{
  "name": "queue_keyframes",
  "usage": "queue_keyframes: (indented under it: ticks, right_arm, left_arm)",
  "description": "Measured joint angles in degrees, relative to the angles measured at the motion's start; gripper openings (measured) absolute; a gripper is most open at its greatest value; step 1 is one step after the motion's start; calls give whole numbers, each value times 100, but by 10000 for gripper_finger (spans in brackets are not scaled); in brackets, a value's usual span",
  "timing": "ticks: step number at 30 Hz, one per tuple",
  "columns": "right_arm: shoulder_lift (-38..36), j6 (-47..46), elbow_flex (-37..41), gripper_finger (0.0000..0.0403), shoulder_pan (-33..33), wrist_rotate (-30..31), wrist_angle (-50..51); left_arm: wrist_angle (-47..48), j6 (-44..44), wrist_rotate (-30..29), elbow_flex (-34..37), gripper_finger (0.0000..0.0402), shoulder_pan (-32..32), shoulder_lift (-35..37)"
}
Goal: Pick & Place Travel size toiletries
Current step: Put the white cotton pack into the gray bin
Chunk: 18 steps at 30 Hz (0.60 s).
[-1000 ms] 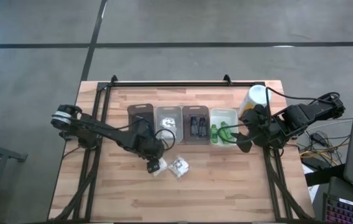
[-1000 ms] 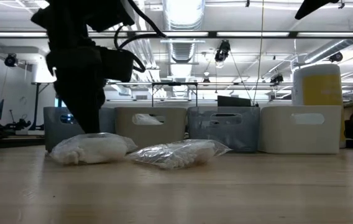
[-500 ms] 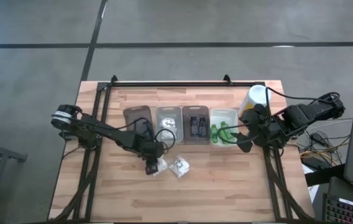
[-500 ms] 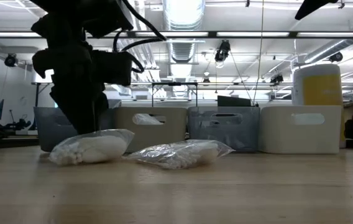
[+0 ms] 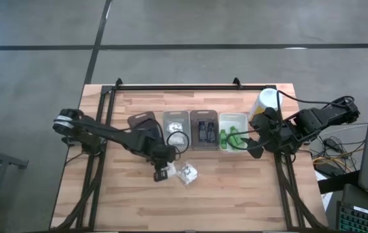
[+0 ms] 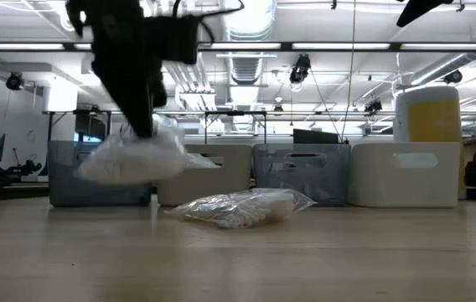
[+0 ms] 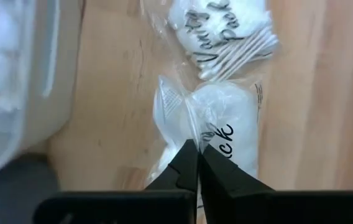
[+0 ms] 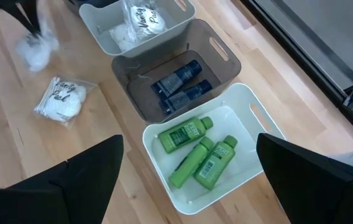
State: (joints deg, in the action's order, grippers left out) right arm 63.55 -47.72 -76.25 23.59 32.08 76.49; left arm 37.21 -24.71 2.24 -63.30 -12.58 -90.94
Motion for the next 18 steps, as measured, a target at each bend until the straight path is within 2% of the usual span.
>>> queue_keyframes:
  ticks: [3, 5, 8, 10, 14, 18]
  right_arm:
    - [0, 24, 2, 363, 0, 0, 0]
    - [0, 39, 2, 363, 0, 0, 0]
    - [0, 42, 2, 363, 0, 2, -2]
    - [0, 43, 2, 363, -2, 34, -2]
    - [-2, 44, 2, 363, -2, 111, -6]
    - [-2, 33, 2, 363, -2, 111, -11]
  left_arm:
    - [778, 238, -33, -686, 4, -27, 10]
    - [1345, 434, -260, -1253, 4, -35, 12]
    - [1922, 986, -1075, -2085, 2, 29, 20]
    - [1991, 1489, -1653, -2492, 2, 202, 32]
    - [2014, 2310, -1911, -2767, 2, 901, 11]
    - [1852, 2735, -1890, -2482, 1, 1685, -19]
